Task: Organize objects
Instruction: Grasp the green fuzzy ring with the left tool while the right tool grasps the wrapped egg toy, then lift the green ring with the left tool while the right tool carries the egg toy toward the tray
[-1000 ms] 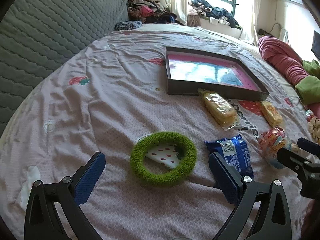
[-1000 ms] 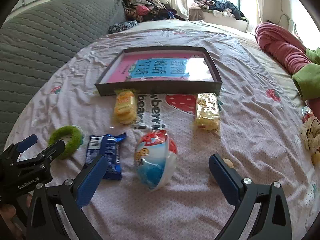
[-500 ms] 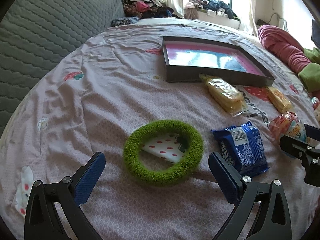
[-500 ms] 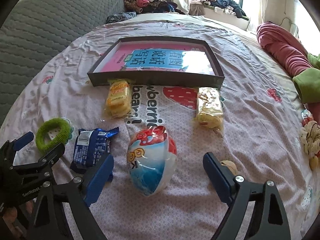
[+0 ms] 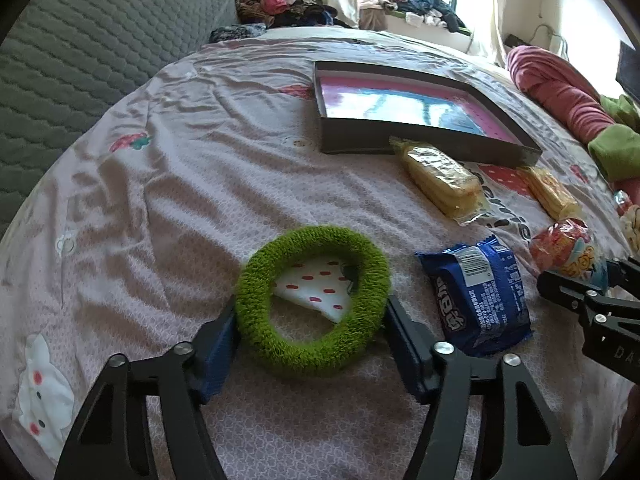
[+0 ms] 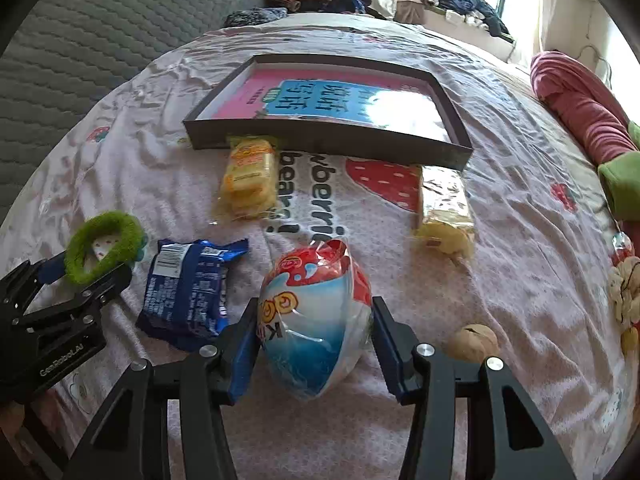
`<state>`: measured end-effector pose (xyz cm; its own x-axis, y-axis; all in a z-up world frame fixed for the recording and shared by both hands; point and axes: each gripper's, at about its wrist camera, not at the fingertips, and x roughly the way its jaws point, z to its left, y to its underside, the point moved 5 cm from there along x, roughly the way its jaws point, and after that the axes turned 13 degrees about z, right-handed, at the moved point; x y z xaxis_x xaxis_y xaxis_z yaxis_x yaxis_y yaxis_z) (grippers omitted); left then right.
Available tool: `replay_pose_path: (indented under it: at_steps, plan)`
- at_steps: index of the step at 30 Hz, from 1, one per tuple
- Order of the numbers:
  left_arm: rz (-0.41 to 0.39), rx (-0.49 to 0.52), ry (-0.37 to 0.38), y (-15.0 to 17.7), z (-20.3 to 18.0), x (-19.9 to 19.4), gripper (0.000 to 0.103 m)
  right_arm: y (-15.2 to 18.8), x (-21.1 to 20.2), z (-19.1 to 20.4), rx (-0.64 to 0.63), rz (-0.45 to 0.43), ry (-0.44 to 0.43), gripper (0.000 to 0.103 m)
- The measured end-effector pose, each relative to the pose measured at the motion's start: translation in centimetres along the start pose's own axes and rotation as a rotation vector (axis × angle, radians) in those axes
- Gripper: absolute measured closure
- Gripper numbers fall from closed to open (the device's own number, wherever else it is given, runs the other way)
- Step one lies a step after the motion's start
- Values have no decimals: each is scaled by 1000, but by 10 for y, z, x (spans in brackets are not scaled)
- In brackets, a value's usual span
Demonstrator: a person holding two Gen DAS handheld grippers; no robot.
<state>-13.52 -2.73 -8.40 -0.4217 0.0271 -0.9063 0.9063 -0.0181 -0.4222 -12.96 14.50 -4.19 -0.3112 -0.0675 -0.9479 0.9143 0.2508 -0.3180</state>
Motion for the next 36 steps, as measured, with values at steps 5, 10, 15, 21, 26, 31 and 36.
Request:
replay_pose_path:
  at_steps: [5,10,15,21,26,31,36]
  plan:
    - [9,14,41,-1,-3,1,70,0,0,3,-10,0,-40,51]
    - [6,27,69,-1,-7,-4,81,3,-5,2,0,-7,-80,51]
    - [-1,21,85,-1,-10,-12,81,6,-11,1,6,-17,-103,51]
    - [-9,6,102,1,-13,-25,82,9,-22,0,10,-36,-121,51]
    - [-21,3,94,3,-15,-40,82,14,-35,-2,12,-55,-134,51]
    - [-39,2,93,6,-17,-55,82,19,-45,-2,12,-65,-142,51]
    - [-53,9,85,8,-19,-70,82,25,-59,-1,10,-83,-149,51]
